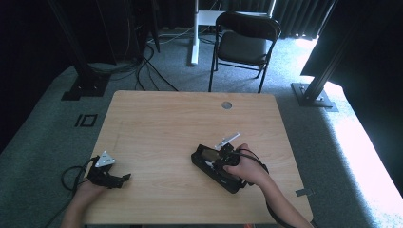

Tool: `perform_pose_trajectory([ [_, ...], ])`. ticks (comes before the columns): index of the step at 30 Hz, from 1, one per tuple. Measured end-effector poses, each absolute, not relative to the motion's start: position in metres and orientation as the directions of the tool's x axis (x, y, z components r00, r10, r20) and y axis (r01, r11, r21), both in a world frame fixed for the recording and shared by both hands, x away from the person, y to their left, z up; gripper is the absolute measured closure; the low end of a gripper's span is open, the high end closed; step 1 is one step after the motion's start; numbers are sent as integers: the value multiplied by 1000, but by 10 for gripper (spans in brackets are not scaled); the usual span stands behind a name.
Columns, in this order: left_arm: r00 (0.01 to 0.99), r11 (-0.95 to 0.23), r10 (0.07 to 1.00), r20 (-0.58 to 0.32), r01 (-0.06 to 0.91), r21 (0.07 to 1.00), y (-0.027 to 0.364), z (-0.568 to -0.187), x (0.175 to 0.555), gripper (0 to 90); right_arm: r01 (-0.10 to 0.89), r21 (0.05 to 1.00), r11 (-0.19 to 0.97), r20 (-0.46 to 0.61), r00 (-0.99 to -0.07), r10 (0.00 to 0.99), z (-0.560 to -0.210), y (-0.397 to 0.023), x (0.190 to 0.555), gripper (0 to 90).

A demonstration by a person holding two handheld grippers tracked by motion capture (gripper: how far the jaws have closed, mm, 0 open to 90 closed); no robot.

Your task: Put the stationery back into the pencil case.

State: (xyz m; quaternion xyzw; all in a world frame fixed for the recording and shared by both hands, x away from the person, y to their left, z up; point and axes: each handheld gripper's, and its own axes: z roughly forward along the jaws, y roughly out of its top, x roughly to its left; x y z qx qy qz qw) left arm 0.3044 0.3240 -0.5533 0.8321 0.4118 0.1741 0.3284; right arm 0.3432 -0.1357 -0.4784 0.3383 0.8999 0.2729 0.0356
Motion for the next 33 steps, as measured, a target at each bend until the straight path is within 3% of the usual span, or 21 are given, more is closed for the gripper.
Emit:
perform_pose_trajectory([
  [8,600,-446,799,20,571,690,324,-553,304,21,578,565,589,152,-774,614,-469,-139,341,715],
  [13,600,-444,800,19,571,690,324,-553,304,21,558,634,536,159,-772,615,-455,-146,342,625],
  [17,599,-444,800,19,571,690,324,-553,304,21,548,694,467,155,-747,646,-447,-154,347,530],
  [33,600,-445,800,20,571,690,324,-553,304,21,562,768,308,168,-640,750,-449,-177,373,402],
])
